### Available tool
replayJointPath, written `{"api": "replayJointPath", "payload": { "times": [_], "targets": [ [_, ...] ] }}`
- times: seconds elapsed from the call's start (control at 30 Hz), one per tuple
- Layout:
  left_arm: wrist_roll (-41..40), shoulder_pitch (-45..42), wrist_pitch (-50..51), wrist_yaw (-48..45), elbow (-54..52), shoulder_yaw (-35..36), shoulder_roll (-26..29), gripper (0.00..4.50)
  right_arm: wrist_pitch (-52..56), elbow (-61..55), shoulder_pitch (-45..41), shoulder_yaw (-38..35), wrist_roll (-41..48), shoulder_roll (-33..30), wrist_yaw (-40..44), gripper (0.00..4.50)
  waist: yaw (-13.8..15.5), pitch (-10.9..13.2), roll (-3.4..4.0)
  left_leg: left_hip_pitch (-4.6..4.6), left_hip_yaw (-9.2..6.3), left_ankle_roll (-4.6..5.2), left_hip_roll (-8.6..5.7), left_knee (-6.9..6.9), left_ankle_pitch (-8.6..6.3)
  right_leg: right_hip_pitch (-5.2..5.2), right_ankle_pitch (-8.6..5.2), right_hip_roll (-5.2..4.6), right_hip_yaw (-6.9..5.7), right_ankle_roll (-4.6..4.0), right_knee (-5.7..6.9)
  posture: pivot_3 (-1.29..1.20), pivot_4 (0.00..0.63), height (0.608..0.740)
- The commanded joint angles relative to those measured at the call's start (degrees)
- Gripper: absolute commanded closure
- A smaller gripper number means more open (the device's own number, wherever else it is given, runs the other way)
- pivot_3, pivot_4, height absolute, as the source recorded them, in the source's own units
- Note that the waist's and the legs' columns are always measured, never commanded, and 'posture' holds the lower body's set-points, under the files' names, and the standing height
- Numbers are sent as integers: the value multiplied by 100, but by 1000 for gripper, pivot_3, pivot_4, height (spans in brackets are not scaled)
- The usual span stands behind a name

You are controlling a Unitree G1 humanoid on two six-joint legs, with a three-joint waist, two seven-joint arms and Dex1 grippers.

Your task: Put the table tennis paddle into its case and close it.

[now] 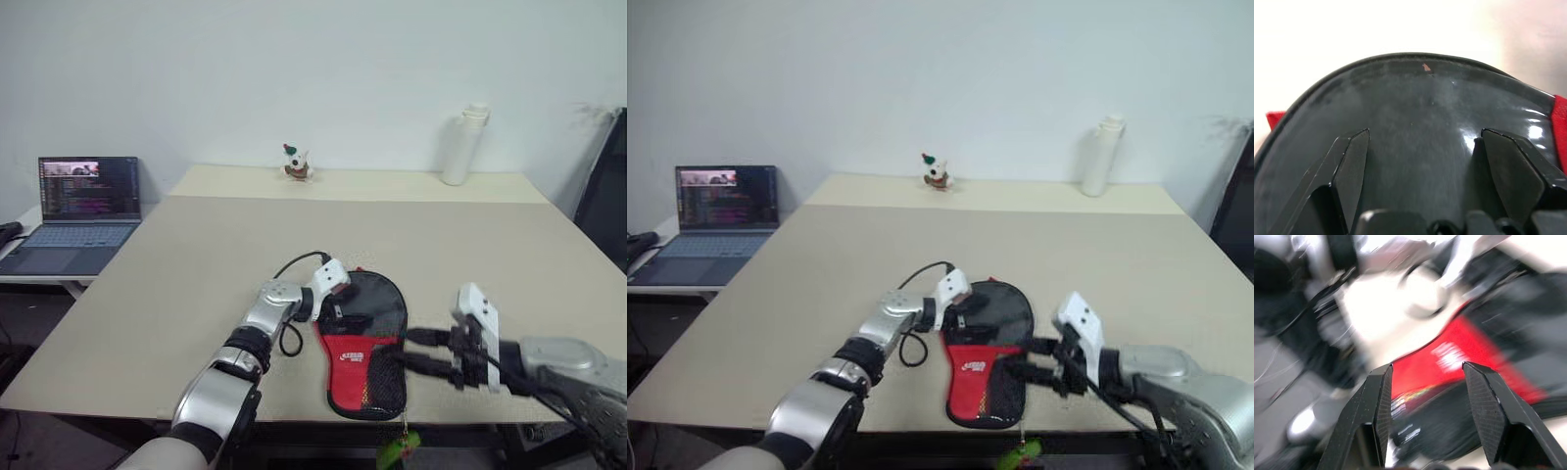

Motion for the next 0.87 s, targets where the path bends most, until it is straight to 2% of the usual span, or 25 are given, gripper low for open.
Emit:
{"api": "replayJointPath", "payload": {
  "times": [0.03, 0.13, 0.23, 0.4, 0.47, 0.6, 0.87],
  "targets": [
    [-374, 242, 358, -128, -1043, 271, 363, 498, -738, 609, -73, 207, -435, 111, 397, 2066, -32, 13, 0, -8, -1, 0, 1, 0, 0, -8, 0, 5, 4, -1, 2, 0, 150, 740],
    [-735, 1019, 881, -123, -2557, 550, 897, 498, -1624, 1555, -440, 330, -758, 561, 820, 2066, -86, 35, 6, -14, 6, 1, 6, -5, 0, -28, -2, 27, 18, -6, 7, 0, 150, 740],
    [-1174, 1941, 1578, 55, -4025, 912, 1310, 498, -2274, 2537, -926, 423, -1157, 632, 1282, 2066, -160, 58, 19, -10, 7, 1, 18, -7, 0, -32, 0, 30, 26, -22, 17, 0, 150, 740],
    [-1401, 2848, 2268, 694, -5252, 1109, 1415, 498, -2705, 3856, -1521, 253, -1372, 530, 1863, 2066, -103, 66, 21, -7, -1, 0, 26, -4, 0, -29, -3, 24, 22, -23, 23, 0, 150, 740],
    [-1317, 3076, 2280, 917, -5441, 1063, 1417, 498, -2893, 4257, -1709, 256, -1528, 496, 2031, 2066, -51, 66, 21, -7, 1, 0, 22, -1, 1, -27, -1, 16, 23, -25, 25, 0, 150, 740],
    [-1188, 2954, 2258, 1168, -5341, 867, 1380, 498, -3202, 4816, -2023, 224, -1746, 379, 2358, 2066, -46, 66, 21, -6, 10, 0, 15, 2, 1, -26, 2, 12, 22, -26, 24, 0, 150, 740],
    [-1101, 2694, 1981, 1336, -4754, 729, 1387, 498, -3100, 4462, -1943, 184, -1844, 310, 2294, 2066, -63, 67, 23, -5, 15, 0, 14, -3, 1, -30, 17, 20, 23, -53, 23, 0, 150, 740]
  ]
}}
